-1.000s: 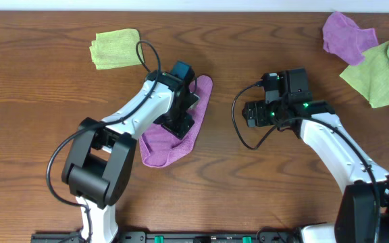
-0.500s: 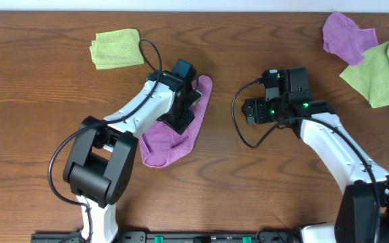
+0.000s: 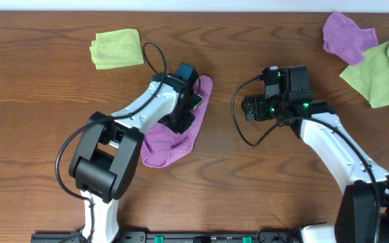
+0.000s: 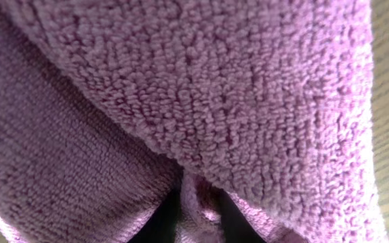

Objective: Fold the cloth

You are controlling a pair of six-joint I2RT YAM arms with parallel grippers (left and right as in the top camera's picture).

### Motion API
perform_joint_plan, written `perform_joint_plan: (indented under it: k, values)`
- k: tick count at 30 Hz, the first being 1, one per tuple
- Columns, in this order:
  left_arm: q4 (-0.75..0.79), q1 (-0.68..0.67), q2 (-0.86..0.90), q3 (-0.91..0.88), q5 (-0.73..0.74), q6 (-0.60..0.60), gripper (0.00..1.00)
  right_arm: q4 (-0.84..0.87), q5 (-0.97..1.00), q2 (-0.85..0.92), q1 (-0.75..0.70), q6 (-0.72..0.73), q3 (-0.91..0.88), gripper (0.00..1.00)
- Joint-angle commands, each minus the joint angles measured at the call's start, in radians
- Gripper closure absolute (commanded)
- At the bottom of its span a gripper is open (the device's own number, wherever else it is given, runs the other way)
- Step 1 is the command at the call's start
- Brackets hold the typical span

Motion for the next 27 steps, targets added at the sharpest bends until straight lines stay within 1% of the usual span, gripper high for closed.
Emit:
perform_joint_plan:
  k: [1,3,8,13,21,23,27]
  values:
    - [-0.001,0.0,0.009,-0.004,-0.021,-0.011,0.94,0.002,0.003,-0.021,-0.007,-0.011,0.023,0.15]
    - [-0.005,0.0,0.009,-0.003,-0.021,-0.011,0.94,0.002,0.003,-0.021,-0.007,-0.011,0.023,0.15]
    - [-0.051,0.0,0.004,0.007,-0.023,-0.06,0.94,0.002,0.003,-0.021,-0.007,-0.011,0.023,0.15]
    - [-0.155,0.0,-0.031,0.074,-0.016,-0.063,0.94,0.003,0.003,-0.021,-0.007,-0.012,0.023,0.15]
    - [-0.299,0.0,-0.149,0.222,-0.016,-0.063,0.94,0.01,0.003,-0.021,-0.007,-0.012,0.023,0.15]
    - [-0.338,0.0,-0.167,0.227,-0.01,-0.063,0.94,0.015,0.003,-0.021,-0.007,-0.011,0.023,0.15]
    - [-0.467,-0.001,-0.182,0.227,0.024,-0.084,0.94,0.046,-0.013,-0.021,-0.007,-0.011,0.023,0.15]
